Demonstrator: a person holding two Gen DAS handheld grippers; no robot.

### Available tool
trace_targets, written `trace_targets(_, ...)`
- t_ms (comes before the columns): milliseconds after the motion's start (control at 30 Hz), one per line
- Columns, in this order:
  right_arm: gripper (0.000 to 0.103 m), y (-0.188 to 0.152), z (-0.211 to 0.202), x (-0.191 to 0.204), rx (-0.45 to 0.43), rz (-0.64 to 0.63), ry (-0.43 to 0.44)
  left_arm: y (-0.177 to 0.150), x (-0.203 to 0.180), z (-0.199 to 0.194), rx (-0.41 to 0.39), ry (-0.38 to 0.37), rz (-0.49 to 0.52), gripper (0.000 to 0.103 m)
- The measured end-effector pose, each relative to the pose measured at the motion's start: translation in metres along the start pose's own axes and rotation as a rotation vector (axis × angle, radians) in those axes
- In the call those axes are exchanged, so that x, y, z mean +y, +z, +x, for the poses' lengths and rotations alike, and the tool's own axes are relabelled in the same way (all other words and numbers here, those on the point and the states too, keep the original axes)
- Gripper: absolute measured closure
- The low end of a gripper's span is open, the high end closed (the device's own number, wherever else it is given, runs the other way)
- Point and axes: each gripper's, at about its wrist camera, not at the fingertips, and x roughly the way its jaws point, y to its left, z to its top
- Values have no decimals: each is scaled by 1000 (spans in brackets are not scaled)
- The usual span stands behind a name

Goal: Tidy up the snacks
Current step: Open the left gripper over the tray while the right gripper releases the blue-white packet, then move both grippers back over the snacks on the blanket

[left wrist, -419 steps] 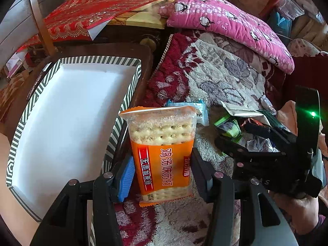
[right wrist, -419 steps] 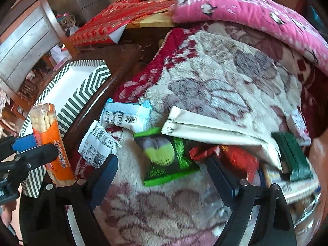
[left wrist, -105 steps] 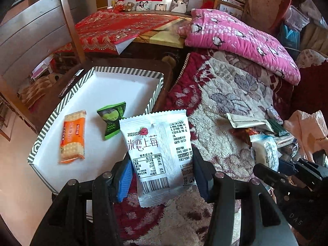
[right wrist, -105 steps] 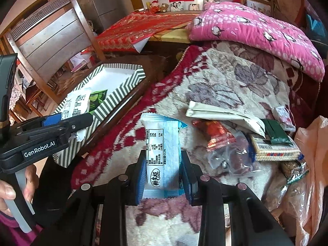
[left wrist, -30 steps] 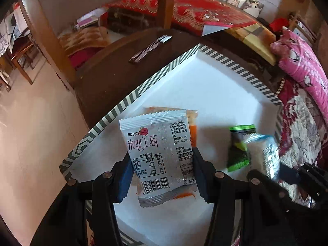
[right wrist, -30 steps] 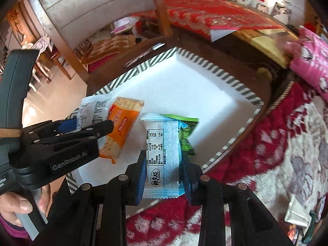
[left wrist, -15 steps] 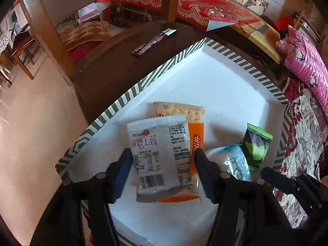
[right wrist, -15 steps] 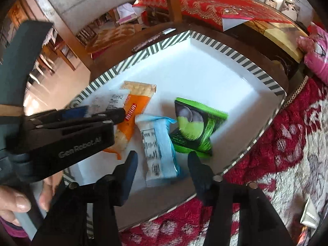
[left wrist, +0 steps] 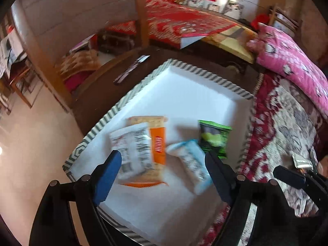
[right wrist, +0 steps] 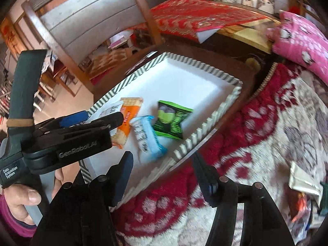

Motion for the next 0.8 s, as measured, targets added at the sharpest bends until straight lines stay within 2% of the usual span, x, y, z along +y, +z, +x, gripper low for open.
trace_targets(567, 36, -66, -78, -95, -74, 222, -113, -31, -122, -22, 12, -143, 250, 19)
trace_targets(800, 35, -103, -109, -139, -93, 320, -171, -40, -171, -18, 55, -229, 336, 19)
